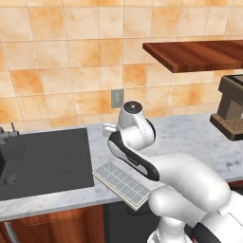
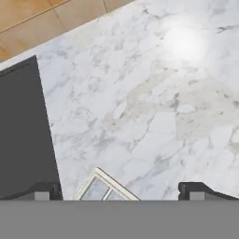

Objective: The ice cube tray has been filled with water. Take the tray and place it in the freezer to make ice. Close the freezer door after placing the tray.

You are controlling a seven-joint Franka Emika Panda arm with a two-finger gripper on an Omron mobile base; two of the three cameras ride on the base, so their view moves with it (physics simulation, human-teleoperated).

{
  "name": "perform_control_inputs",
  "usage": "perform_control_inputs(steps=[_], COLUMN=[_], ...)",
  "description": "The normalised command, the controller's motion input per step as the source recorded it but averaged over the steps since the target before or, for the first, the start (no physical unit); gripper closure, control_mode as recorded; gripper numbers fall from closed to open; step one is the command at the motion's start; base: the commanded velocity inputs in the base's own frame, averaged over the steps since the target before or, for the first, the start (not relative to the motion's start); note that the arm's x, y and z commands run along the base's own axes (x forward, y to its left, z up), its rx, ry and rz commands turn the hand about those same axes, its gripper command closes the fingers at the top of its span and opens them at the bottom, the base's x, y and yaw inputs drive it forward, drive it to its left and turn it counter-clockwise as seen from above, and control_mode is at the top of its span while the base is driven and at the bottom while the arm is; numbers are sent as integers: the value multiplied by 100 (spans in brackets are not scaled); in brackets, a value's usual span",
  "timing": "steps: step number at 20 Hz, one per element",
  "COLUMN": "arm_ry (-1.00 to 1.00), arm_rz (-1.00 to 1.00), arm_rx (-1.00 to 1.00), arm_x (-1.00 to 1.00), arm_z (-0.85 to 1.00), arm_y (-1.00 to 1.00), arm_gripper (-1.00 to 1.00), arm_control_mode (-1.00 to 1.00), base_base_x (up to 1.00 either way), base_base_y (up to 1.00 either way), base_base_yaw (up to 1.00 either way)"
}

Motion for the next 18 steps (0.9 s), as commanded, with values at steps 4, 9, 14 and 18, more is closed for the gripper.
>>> perform_control_inputs(steps=[4,9,14,18], arm_ry=[-16,-10,-1,8], arm_rz=[26,32,27,22], arm_rx=[-3,-14,-26,-36], arm_x=[-100,-98,-53,-28], arm_z=[66,59,66,37], arm_y=[-22,-27,-6,12], arm_gripper=[-100,-100,-100,-100], arm_control_mode=[-100,-100,-100,-100], base_base_x=[0,0,0,0], base_base_y=[0,0,0,0], base_base_yaw=[0,0,0,0])
